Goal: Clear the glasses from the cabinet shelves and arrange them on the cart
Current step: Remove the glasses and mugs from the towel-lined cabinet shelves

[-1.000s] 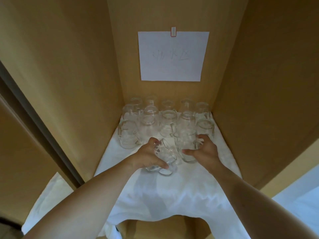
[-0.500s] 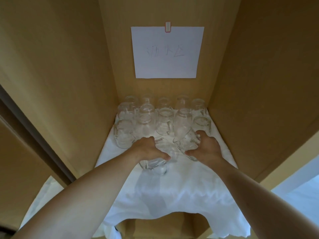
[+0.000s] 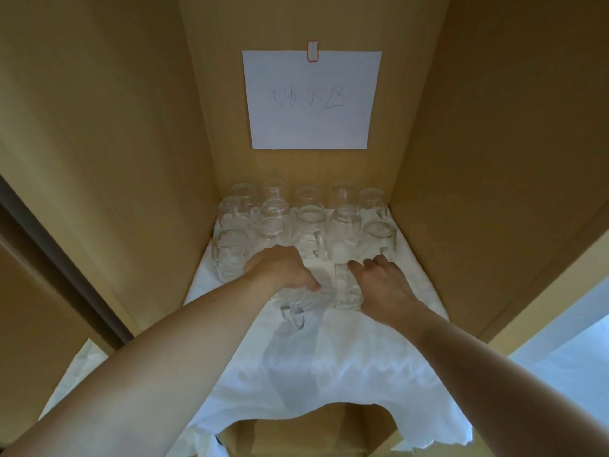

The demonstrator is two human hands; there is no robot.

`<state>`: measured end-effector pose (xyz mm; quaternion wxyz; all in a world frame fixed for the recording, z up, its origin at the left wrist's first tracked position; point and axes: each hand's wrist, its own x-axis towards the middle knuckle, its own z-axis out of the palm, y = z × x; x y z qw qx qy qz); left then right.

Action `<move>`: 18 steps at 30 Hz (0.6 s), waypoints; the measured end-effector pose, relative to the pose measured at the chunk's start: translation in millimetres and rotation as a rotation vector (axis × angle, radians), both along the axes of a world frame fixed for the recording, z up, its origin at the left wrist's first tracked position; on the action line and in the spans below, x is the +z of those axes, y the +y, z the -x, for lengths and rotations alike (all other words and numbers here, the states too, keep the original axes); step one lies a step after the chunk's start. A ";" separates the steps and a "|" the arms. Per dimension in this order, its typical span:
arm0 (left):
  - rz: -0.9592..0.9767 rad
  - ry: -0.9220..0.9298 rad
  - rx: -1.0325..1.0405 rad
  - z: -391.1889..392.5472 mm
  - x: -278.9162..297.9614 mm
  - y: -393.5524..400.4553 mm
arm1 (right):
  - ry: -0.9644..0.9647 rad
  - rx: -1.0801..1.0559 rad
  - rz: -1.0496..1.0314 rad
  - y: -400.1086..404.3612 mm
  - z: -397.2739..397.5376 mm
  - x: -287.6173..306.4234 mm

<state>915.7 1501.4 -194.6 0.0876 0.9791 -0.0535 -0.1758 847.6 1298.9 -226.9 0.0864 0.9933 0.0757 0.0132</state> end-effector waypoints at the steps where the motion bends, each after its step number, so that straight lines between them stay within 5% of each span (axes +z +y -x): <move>1: -0.022 -0.001 -0.008 0.7 1.0 -2.1 | -0.009 0.015 0.012 1.9 -0.1 0.4; 7: -0.009 -0.036 -0.013 2.6 1.9 -10.7 | -0.048 0.054 0.088 14.0 2.5 -3.2; 18: 0.141 -0.012 -0.084 -1.9 -4.1 -1.6 | 0.048 0.017 -0.170 0.2 4.7 -11.6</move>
